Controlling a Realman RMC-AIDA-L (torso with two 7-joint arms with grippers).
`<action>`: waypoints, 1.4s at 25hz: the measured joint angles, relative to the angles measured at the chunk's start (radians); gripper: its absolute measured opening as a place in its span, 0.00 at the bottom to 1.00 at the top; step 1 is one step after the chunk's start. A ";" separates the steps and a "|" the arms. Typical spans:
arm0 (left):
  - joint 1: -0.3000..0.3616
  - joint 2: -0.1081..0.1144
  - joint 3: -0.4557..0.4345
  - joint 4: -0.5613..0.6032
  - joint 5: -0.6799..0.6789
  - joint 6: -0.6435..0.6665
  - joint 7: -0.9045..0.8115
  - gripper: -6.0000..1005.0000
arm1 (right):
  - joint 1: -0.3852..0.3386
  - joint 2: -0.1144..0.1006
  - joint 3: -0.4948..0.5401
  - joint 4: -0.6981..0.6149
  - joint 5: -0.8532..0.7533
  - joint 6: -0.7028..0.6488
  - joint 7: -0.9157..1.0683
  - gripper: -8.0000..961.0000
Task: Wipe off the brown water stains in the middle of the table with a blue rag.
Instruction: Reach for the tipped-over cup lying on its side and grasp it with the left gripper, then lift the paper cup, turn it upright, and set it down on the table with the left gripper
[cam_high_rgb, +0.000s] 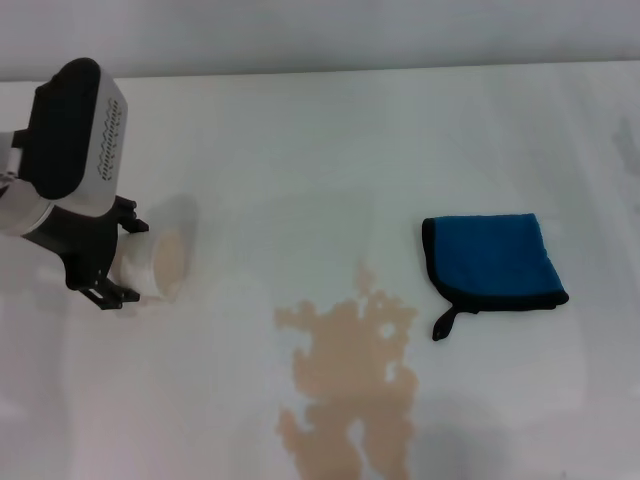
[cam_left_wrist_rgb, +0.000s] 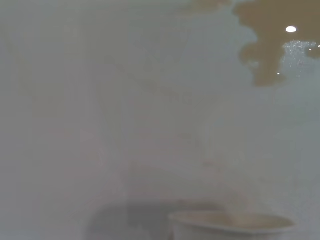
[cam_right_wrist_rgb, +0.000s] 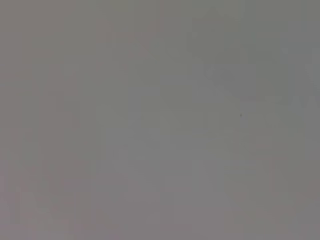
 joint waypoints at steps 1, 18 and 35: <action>0.000 0.000 0.002 -0.003 0.001 0.004 0.000 0.87 | -0.001 0.000 0.000 0.000 0.000 -0.001 0.000 0.89; 0.005 -0.003 0.001 -0.049 0.000 0.060 0.000 0.86 | -0.003 0.000 0.000 0.000 0.000 -0.002 0.000 0.89; 0.017 0.000 -0.048 -0.014 -0.118 0.071 -0.007 0.66 | -0.004 0.000 0.000 0.000 0.000 0.001 0.000 0.89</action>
